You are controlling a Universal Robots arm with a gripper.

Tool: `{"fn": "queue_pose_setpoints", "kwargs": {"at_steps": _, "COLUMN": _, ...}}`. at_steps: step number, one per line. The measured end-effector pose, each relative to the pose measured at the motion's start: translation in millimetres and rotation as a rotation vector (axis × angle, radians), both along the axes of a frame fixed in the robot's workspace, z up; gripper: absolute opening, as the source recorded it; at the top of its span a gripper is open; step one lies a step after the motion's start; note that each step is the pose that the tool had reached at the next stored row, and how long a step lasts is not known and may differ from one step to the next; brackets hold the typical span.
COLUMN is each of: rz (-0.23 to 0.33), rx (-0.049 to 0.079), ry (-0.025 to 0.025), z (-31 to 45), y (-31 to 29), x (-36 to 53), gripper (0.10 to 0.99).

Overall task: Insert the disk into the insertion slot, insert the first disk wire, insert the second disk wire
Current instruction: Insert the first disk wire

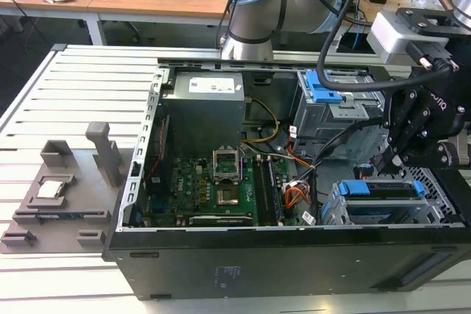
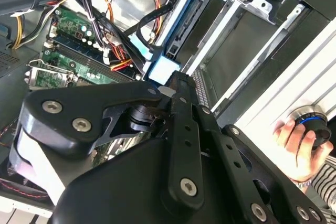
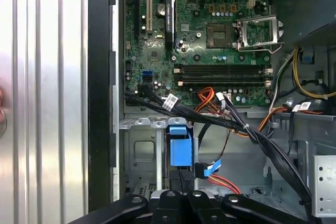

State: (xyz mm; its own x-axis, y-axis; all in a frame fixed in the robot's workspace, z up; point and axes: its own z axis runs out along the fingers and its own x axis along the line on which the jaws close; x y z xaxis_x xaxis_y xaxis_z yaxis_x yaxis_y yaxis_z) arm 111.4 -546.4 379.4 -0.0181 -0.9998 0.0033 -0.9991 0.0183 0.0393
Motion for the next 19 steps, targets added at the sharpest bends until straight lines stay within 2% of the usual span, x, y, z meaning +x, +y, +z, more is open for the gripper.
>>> {"fn": "queue_pose_setpoints", "kwargs": {"at_steps": 3, "rz": 0.0, "rx": 0.0, "ry": 0.0, "z": -5.1, "y": 0.0, "x": 1.4, "gripper": 0.106}}
{"fn": "queue_pose_setpoints", "kwargs": {"at_steps": 4, "rz": 0.0, "rx": 0.0, "ry": 0.0001, "z": -8.9, "y": 0.0, "x": 2.6, "gripper": 0.106}}
{"fn": "queue_pose_setpoints", "kwargs": {"at_steps": 7, "rz": 0.0, "rx": -0.002, "ry": 0.0, "z": -9.9, "y": 2.9, "x": 9.7, "gripper": 0.106}}
{"fn": "queue_pose_setpoints", "kwargs": {"at_steps": 9, "rz": 0.0, "rx": -0.004, "ry": 0.0, "z": -9.9, "y": 9.7, "x": 17.0, "gripper": 0.106}}
{"fn": "queue_pose_setpoints", "kwargs": {"at_steps": 11, "rz": 0.0, "rx": -0.005, "ry": 0.0, "z": -9.9, "y": 14.8, "x": 20.7, "gripper": 0.106}}
{"fn": "queue_pose_setpoints", "kwargs": {"at_steps": 13, "rz": 0.001, "rx": -0.005, "ry": 0.0, "z": -9.9, "y": 24.4, "x": 28.3, "gripper": 0.106}}
{"fn": "queue_pose_setpoints", "kwargs": {"at_steps": 14, "rz": 0.002, "rx": -0.005, "ry": 0.0, "z": -9.9, "y": 30.5, "x": 35.1, "gripper": 0.106}}
{"fn": "queue_pose_setpoints", "kwargs": {"at_steps": 16, "rz": 0.007, "rx": -0.005, "ry": 0.0, "z": -10.0, "y": 34.3, "x": 43.1, "gripper": 0.106}}
{"fn": "queue_pose_setpoints", "kwargs": {"at_steps": 19, "rz": 0.038, "rx": -0.006, "ry": -0.0001, "z": -10.1, "y": 34.9, "x": 45.9, "gripper": 0.106}}
